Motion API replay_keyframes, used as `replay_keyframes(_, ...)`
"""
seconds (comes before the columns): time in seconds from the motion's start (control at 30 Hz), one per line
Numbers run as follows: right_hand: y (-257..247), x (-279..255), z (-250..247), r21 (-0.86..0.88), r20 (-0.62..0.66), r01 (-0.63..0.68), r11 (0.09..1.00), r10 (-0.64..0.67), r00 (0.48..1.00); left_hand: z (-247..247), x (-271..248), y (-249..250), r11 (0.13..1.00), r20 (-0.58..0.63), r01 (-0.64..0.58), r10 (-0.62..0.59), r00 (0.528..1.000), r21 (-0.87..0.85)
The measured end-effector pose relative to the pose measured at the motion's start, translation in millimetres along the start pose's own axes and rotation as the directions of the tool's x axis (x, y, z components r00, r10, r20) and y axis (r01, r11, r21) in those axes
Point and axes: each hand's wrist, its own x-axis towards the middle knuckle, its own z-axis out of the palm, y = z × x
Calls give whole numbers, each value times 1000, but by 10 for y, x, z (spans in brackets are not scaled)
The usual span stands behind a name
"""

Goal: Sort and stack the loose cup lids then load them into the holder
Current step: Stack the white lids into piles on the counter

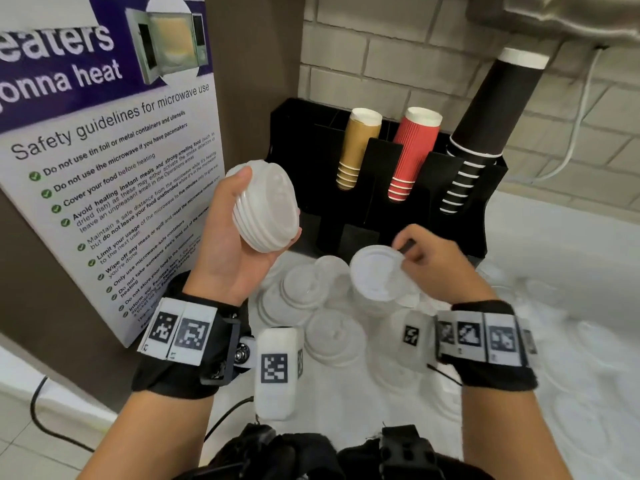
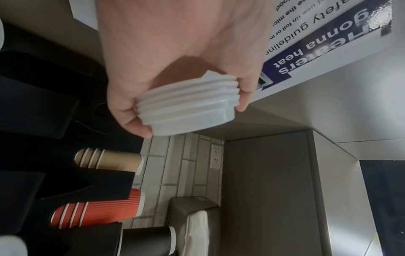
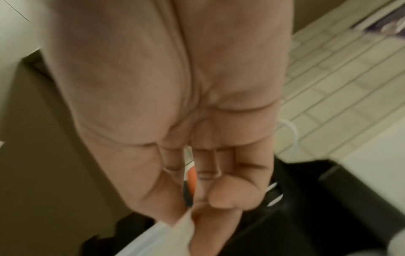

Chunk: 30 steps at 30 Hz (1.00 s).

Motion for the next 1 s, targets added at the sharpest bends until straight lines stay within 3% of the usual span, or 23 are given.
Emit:
replay_keyframes(0.13, 259, -60, -179, -134, -160, -174, 976, 152, 975, 13, 13, -3, 1000, -9, 0, 0, 1000, 18)
replay_keyframes(0.23, 174, -57, -57, -175, -232, -138, 975, 96, 968, 27, 8, -24, 1000, -21, 13, -13, 1000, 18)
replay_keyframes(0.33, -141, -42, 223, -84, -24, 68, 994, -70, 997, 49, -8, -28, 999, -29, 41, -41, 999, 15)
replay_keyframes(0.4, -336, -71, 450, -71, 169, 158, 985, -144, 975, 58, -23, -14, 999, -29, 43, -43, 999, 23)
replay_keyframes(0.5, -471, -154, 711, -132, 432, 153, 979, -82, 898, 38, -40, 9, 999, -36, 38, -37, 999, 26)
replay_keyframes(0.6, -467, -201, 854, -289, 530, 135, 948, 41, 847, 1, -51, 21, 999, -41, 34, -33, 999, 29)
replay_keyframes(0.73, -434, -212, 939, -355, 502, 173, 919, 31, 864, -18, -59, 33, 999, -43, 34, -32, 999, 39)
replay_keyframes(0.83, -391, -209, 844, -272, 474, 135, 953, 10, 881, -22, -72, 29, 998, -31, 37, -36, 999, 42)
replay_keyframes(0.93, -360, -136, 634, -150, 296, 94, 984, -46, 954, -28, -78, 20, 998, -21, 37, -36, 999, 43)
replay_keyframes(1.0, -340, -82, 533, -201, 122, 100, 974, -76, 990, -18, -84, 7, 998, -15, 45, -44, 999, 46)
